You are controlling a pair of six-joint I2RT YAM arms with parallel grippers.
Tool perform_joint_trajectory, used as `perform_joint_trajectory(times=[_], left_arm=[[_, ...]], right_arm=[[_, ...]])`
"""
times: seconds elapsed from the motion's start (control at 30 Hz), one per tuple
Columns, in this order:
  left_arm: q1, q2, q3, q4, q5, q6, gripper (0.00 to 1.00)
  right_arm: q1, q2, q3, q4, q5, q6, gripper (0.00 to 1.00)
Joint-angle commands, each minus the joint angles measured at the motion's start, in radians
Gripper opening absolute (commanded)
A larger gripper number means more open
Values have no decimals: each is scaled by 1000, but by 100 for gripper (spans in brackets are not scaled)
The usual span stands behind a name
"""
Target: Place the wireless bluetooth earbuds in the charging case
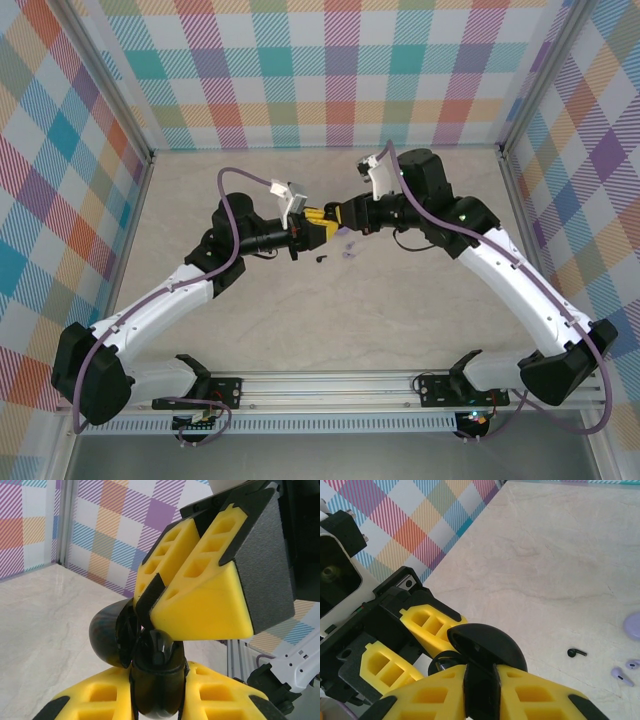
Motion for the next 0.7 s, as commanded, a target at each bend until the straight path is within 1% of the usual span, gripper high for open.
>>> perform_joint_trajectory(times=[0.0,0.1,0.23,0.3,0.37,0.53,0.6,0.67], left_arm=[[-20,-28,40,-19,-53,31,11],[-20,-37,41,-50,-85,52,11],[-21,-61,31,-67,-115,66,11],[-21,-75,28,-78,-121,75,11],[-21,-88,28,-90,-119,83,11],[-21,-140,28,-127,-102,99,11],[-20,-161,30,-146,-97,106,11],[-21,-180,30,-166,-97,108,11]], right_arm=[[4,-29,10,-1,71,-1,24],[4,-68,-20,16,170,19,24],[-2,-83,-35,-31,368,68,25],[-18,-71,-36,-64,400,91,26],[-33,-52,-42,-87,396,109,28],[-65,33,-65,-96,312,145,30],[-67,67,-76,-87,304,168,30],[-73,102,-96,-52,269,186,30]])
